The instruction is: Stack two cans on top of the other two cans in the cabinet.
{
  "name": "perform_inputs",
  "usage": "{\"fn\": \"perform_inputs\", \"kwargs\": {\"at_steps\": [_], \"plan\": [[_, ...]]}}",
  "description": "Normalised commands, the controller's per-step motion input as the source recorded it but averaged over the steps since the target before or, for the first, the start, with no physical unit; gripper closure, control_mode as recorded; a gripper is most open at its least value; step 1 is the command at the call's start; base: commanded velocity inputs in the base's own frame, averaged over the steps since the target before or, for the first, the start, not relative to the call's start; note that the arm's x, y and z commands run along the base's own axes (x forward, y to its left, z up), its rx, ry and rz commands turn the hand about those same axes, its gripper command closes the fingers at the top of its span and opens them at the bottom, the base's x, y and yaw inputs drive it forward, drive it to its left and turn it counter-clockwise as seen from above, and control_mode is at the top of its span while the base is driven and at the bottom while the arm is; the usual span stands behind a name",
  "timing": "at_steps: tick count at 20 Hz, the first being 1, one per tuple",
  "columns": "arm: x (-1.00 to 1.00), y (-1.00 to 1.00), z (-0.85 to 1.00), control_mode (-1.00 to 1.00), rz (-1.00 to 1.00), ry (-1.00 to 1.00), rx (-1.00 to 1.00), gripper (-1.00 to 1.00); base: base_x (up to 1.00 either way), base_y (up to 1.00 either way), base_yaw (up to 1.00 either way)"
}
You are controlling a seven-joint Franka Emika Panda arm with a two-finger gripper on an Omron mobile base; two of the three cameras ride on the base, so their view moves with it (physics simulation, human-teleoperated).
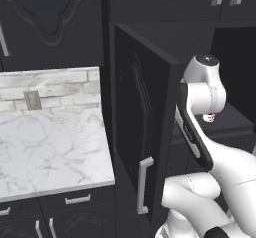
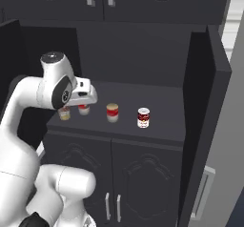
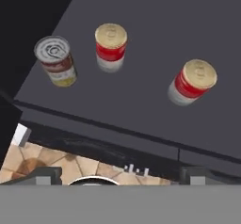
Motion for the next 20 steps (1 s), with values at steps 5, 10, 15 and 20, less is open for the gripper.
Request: {"fn": "perform_inputs", "kwargs": {"at_steps": [5,10,15,20], "plan": [[0.00,0.00,0.00,-1.00,0.31,-0.08,0.03,-1.00,0.00,0.00,0.00],[0.00,0.00,-0.01,-1.00,0.29,-0.01,0.07,-1.00,0.00,0.00,0.00],[0.00,0.07,-0.04,-1.00,0.16,-0.01,0.07,-1.00,0.00,0.00,0.00],[0.00,0.21,-0.08,-1.00,-0.03,-0.05,0.05,-1.00,0.00,0.00,0.00]]}}
